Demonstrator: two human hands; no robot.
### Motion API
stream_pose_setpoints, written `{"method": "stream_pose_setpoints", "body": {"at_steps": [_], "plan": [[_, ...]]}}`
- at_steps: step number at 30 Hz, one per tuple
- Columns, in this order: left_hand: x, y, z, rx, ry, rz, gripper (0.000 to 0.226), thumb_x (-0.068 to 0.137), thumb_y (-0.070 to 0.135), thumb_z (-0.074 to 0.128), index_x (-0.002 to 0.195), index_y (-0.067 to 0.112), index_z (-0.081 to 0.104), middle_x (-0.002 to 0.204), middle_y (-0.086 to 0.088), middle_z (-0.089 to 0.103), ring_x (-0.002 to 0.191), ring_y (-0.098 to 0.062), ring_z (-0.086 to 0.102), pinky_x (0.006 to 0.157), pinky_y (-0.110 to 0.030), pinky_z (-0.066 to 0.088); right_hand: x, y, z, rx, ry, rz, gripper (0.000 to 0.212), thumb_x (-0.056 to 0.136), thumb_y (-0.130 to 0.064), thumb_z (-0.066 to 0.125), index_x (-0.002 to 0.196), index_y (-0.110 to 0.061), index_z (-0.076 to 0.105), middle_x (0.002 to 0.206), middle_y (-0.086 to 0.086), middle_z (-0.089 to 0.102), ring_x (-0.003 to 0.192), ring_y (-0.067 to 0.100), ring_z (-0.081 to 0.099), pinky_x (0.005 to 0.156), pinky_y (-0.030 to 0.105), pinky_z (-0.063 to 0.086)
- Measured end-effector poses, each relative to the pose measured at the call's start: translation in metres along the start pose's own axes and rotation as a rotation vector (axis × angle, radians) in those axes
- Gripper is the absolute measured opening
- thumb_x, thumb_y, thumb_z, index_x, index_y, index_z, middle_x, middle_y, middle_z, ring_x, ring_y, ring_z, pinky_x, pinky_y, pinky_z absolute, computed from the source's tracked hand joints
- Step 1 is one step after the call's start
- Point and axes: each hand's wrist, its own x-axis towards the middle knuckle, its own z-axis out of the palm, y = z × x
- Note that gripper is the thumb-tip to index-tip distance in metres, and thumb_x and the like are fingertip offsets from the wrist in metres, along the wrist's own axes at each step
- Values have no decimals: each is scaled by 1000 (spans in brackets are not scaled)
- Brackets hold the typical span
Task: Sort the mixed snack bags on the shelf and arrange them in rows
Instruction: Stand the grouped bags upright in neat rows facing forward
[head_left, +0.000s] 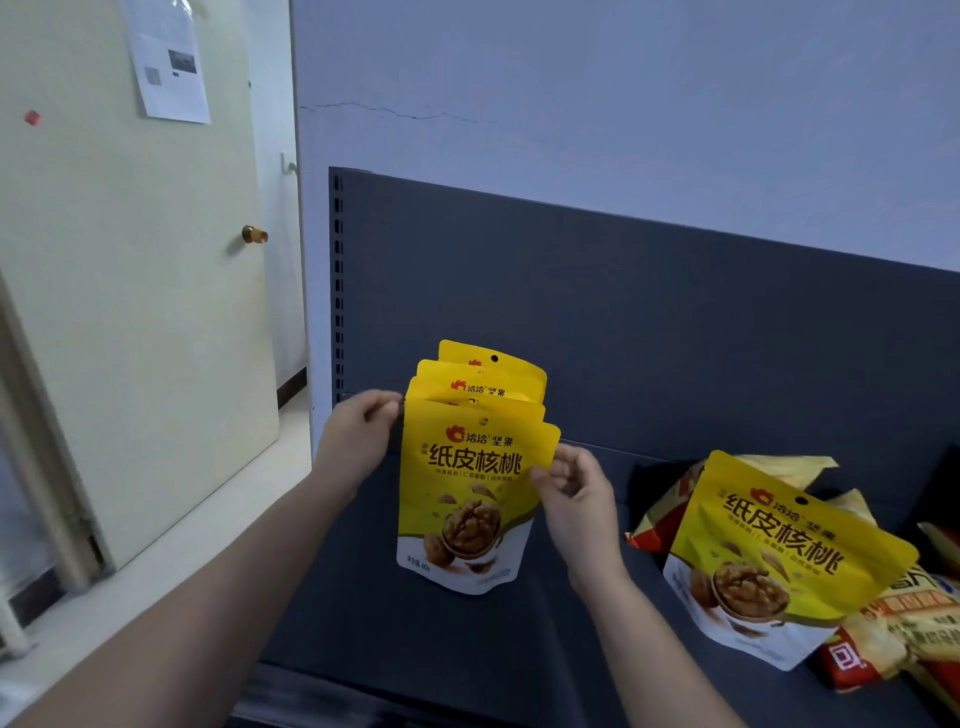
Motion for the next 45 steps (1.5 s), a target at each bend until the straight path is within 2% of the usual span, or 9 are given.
{"method": "stream_pose_setpoints", "body": {"at_steps": [2, 4, 7, 10, 16, 20, 29, 36, 45], "plan": [[-2, 11, -4, 42, 139, 105, 24, 99, 20, 47, 112, 19, 67, 107, 6, 66, 106, -14, 57, 95, -39, 47, -1, -9, -9, -139, 82, -102, 25, 89, -13, 67, 112, -20, 61, 100, -3, 62, 95, 13, 58, 79, 26, 49], [-6, 28, -7, 74, 196, 268, 22, 98, 22, 49, 109, 18, 68, 97, 14, 61, 101, -11, 55, 89, -32, 45, 0, -27, -26, -301, 188, -296, 27, 87, -15, 70, 113, -18, 63, 103, -3, 60, 97, 14, 58, 83, 30, 48], [-12, 50, -11, 233, 88, 514, 30, 92, 40, 53, 102, 18, 71, 89, 14, 59, 91, -10, 51, 76, -24, 38, 3, -55, -70, -640, 333, -538, 18, 86, -20, 70, 104, -16, 70, 103, 3, 66, 100, 26, 57, 86, 37, 43], [-9, 53, -9, 482, -20, 598, 45, 82, 55, 57, 105, 20, 72, 98, 6, 63, 95, -11, 46, 81, -34, 41, 0, -74, -119, -969, 489, -345, 29, 85, -27, 71, 113, -18, 69, 115, 10, 65, 114, 36, 48, 91, 45, 37], [-15, 52, 7, 639, -31, 630, 21, 90, 32, 64, 105, 21, 74, 102, 3, 69, 99, -21, 51, 86, -41, 41, -9, -74, -159, -1268, 406, 98, 40, 88, -24, 60, 128, -27, 61, 131, 11, 59, 125, 34, 40, 103, 42, 26], [-16, 53, 8, 628, -30, 585, 20, 92, 27, 61, 105, 19, 74, 99, 1, 68, 96, -20, 50, 85, -40, 40, -11, -67, -163, -1215, 362, 137, 42, 82, -8, 53, 112, -34, 70, 108, 11, 68, 111, 33, 51, 95, 40, 31], [-17, 56, 9, 596, -64, 528, 21, 94, 26, 59, 109, 18, 72, 98, 3, 66, 94, -16, 46, 84, -37, 40, -19, -74, -126, -923, 136, -258, 27, 85, -9, 64, 91, -32, 76, 91, 6, 73, 96, 31, 62, 84, 38, 47], [-18, 59, 8, 599, -103, 468, 22, 94, 30, 59, 110, 23, 71, 101, 5, 65, 98, -13, 46, 84, -33, 39, -34, -84, -68, -755, -252, -398, 26, 93, -14, 60, 101, -34, 75, 97, -21, 67, 98, 5, 59, 87, 29, 50], [-13, 60, 1, 577, -125, 458, 18, 90, 28, 64, 104, 21, 73, 92, 11, 57, 93, -12, 45, 76, -27, 33, -24, -82, -9, -739, -235, -525, 26, 96, -18, 56, 106, -33, 74, 86, -24, 59, 86, 6, 44, 73, 27, 37]]}}
